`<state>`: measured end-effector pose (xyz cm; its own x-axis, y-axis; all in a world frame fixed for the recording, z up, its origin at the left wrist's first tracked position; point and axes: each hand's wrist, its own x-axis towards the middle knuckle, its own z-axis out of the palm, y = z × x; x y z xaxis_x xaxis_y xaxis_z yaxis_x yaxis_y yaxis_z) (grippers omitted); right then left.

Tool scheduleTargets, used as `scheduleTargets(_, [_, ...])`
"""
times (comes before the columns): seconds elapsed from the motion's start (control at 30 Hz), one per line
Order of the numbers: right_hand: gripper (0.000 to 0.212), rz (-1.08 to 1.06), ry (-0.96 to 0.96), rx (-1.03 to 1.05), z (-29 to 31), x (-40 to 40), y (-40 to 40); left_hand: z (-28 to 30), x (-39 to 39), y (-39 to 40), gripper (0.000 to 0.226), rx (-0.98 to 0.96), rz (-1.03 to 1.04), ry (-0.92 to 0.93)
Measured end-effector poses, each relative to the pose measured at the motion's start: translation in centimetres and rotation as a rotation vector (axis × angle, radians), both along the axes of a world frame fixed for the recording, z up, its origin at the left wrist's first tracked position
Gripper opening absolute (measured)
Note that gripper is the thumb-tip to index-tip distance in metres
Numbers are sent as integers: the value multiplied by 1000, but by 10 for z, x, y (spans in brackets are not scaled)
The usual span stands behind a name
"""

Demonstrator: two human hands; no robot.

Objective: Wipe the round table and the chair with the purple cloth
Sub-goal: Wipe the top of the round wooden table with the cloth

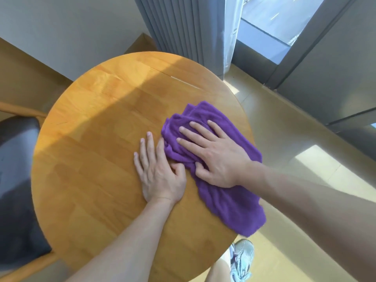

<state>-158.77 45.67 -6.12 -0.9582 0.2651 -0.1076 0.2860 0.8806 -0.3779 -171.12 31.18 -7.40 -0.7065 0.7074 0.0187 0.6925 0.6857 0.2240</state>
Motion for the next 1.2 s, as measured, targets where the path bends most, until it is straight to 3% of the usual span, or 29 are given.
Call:
scheduleTargets(0.07, [72, -25, 34, -2, -1, -5, 19, 0, 0, 0, 81, 0, 1, 0])
scheduleTargets(0.23, [73, -830, 2, 47, 0, -42, 7, 3, 0, 1, 86, -24, 2, -23])
scheduleTargets(0.3, [75, -958, -33, 32, 0, -63, -2, 4, 0, 0, 87, -30, 0, -33])
scheduleTargets(0.37, [76, -894, -61, 59, -1, -70, -7, 5, 0, 0, 88, -35, -2, -37])
scheduleTargets(0.5, [73, -246, -62, 73, 0, -42, 21, 6, 0, 1, 86, -41, -8, -40])
scheduleTargets(0.57, [73, -30, -31, 45, 0, -32, 53, 6, 0, 1, 83, -45, -7, -30])
scheduleTargets(0.63, [72, -132, 6, 31, -1, -31, 70, 7, 0, 1, 84, -55, -6, -35])
scheduleTargets(0.8, [75, -901, 5, 45, 1, -77, 24, 9, -1, 2, 88, -86, -9, -48])
scheduleTargets(0.87, [78, -991, -17, 3, 4, -96, 0, 10, 0, 2, 89, -97, -16, -49])
scheduleTargets(0.93, [76, -850, -32, -3, 4, -99, -16, 9, -2, 1, 90, -114, -26, -43])
scheduleTargets(1.1, [67, -160, 20, -5, 0, -61, 31, 8, -1, 2, 90, -100, -21, -50])
scheduleTargets(1.13, [67, -146, 34, -1, -1, -56, 44, 9, -1, 3, 89, -96, -19, -54])
scheduleTargets(1.2, [66, -324, 57, 15, -2, -52, 55, 9, -2, 3, 89, -101, -16, -64])
